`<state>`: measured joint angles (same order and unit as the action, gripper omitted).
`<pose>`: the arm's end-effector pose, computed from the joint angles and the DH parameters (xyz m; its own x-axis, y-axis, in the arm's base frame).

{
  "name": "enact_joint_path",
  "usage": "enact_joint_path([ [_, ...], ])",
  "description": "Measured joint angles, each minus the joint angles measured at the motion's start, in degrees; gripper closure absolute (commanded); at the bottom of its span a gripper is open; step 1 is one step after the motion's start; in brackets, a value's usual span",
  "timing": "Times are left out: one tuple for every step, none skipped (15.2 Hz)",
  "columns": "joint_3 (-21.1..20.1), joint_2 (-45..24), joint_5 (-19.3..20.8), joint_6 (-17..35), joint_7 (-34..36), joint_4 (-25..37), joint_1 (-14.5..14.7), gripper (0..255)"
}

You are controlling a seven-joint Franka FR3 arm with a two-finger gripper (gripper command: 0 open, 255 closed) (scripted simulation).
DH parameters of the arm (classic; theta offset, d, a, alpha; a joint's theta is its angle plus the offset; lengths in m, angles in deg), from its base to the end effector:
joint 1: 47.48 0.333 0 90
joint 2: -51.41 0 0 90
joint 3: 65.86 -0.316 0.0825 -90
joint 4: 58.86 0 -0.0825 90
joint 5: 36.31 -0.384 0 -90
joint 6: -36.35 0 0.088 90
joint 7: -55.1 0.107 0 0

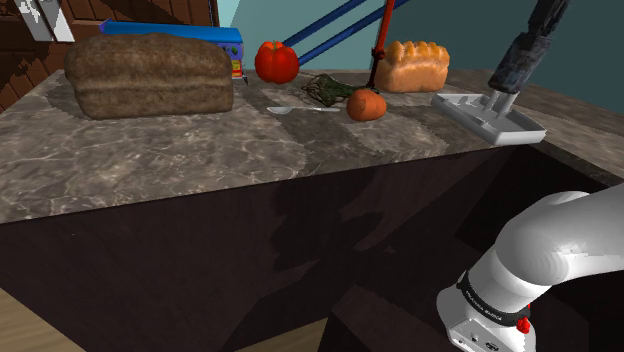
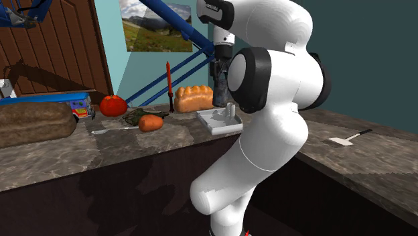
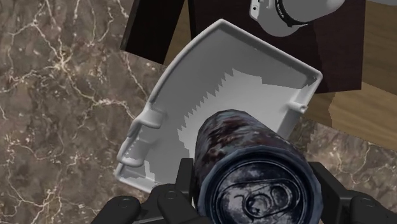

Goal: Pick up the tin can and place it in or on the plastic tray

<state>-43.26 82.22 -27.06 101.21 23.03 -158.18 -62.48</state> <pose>0.2142 -0.2718 0.7299 0.9936 -0.0934 -0.0642 -0.0992 -0.9906 -0.0942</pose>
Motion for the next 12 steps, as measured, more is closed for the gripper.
enact_joint_path([
  [-0.14, 0.53, 0.05, 0.73, 0.25, -1.26, -0.07, 255],
  [-0.18, 1.02, 0.14, 1.61, 0.41, -2.63, -0.15, 255],
  [-0.15, 1.30, 0.23, 2.02, 0.41, -3.30, -0.21, 255],
  [-0.12, 1.43, 0.29, 2.23, 0.40, -3.62, -0.24, 255],
  [-0.10, 1.50, 0.31, 2.35, 0.39, -3.81, -0.25, 255],
  [-0.11, 1.55, 0.32, 2.42, 0.41, -3.92, -0.26, 255],
  [-0.11, 1.56, 0.33, 2.45, 0.40, -3.96, -0.26, 255],
  [-0.10, 1.57, 0.33, 2.47, 0.40, -3.98, -0.26, 255],
  [-0.10, 1.58, 0.33, 2.48, 0.40, -4.00, -0.27, 255],
  [-0.10, 1.58, 0.33, 2.48, 0.40, -4.00, -0.27, 0],
  [-0.10, 1.58, 0.33, 2.49, 0.40, -4.00, -0.27, 0],
  [-0.10, 1.59, 0.33, 2.49, 0.40, -4.00, -0.27, 0],
])
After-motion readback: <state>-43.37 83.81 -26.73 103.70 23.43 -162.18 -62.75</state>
